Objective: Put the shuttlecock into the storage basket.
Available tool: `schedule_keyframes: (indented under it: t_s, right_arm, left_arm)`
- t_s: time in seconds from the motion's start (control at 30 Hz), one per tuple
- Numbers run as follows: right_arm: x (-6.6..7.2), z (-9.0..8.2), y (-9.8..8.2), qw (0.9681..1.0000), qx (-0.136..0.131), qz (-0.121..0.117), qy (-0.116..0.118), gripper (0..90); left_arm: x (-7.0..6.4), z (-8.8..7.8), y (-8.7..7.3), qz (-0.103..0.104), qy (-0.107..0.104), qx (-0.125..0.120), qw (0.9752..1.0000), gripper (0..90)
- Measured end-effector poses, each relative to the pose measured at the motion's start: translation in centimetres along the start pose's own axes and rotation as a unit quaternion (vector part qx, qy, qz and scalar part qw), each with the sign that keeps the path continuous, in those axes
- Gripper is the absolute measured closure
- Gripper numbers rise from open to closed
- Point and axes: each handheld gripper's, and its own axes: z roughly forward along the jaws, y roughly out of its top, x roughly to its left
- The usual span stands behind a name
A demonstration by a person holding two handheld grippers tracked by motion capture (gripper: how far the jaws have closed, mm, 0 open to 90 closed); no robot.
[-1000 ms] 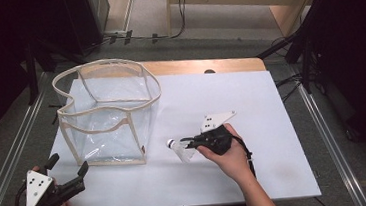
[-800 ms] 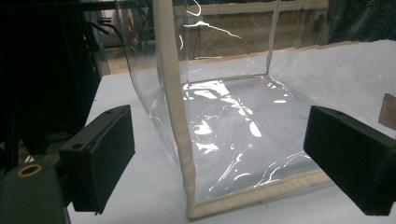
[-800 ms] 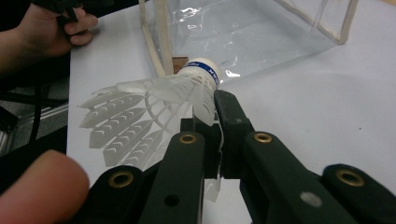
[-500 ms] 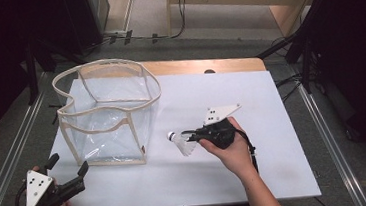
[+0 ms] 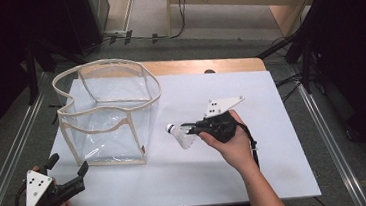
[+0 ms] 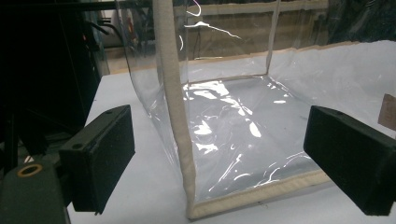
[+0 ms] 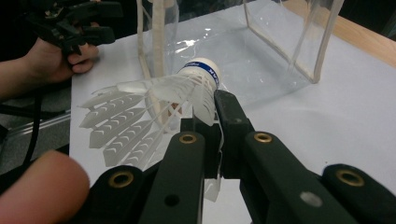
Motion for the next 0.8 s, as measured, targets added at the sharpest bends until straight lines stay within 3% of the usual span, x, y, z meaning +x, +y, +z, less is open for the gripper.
schedule_keyframes:
  t_s: [0.8]
  right_arm:
    - [-0.2, -0.6, 2.8, 0.9998, -0.015, -0.015, -0.006, 85.9]
  left_arm:
    - [0.0, 0.0, 0.0, -0.001, -0.001, 0.001, 1.0, 9.3]
